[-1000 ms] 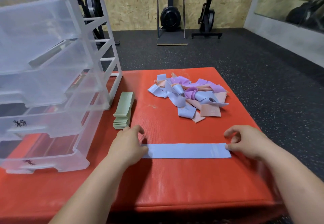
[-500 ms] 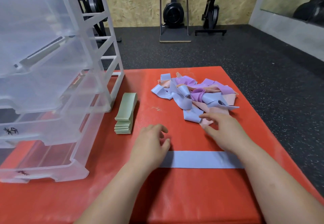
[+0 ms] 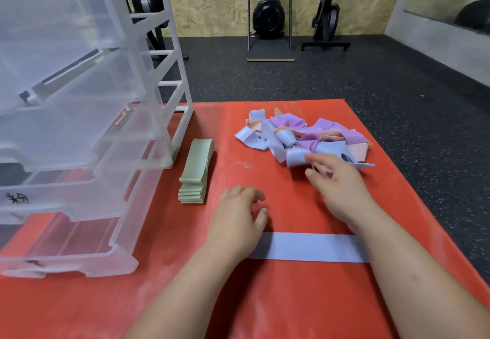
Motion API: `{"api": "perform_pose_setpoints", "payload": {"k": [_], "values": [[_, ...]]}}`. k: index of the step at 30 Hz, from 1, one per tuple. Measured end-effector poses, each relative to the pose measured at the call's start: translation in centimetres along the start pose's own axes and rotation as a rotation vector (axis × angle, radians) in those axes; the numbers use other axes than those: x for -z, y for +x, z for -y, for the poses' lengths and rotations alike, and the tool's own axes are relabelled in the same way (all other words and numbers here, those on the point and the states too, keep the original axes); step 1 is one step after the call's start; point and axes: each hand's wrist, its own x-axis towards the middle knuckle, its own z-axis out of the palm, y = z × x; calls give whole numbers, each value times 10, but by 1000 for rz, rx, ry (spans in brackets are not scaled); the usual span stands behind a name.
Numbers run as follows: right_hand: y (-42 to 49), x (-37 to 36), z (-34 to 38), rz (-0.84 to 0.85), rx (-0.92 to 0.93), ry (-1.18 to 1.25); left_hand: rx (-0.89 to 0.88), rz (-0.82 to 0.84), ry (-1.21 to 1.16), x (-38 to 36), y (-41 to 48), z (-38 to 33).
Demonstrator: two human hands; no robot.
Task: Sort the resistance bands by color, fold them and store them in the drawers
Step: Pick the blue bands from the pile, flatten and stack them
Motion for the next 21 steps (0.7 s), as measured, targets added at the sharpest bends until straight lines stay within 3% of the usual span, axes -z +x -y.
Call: {"api": "perform_pose_setpoints", "payload": {"k": [4, 8, 13, 17, 21], "values": [[-4, 28, 19, -277, 62, 262, -15, -34, -27, 5, -1, -3], [-11, 40, 11, -333, -18, 323, -18, -43, -47, 9, -4, -8], [-14, 52, 22, -426, 117, 484, -23, -50, -52, 8, -5, -10], [-14, 51, 8, -233, 90, 250, -21, -49, -104, 5, -5, -11], [-16, 45, 8, 58, 117, 260, 16, 10, -322, 2, -2, -20]]}}
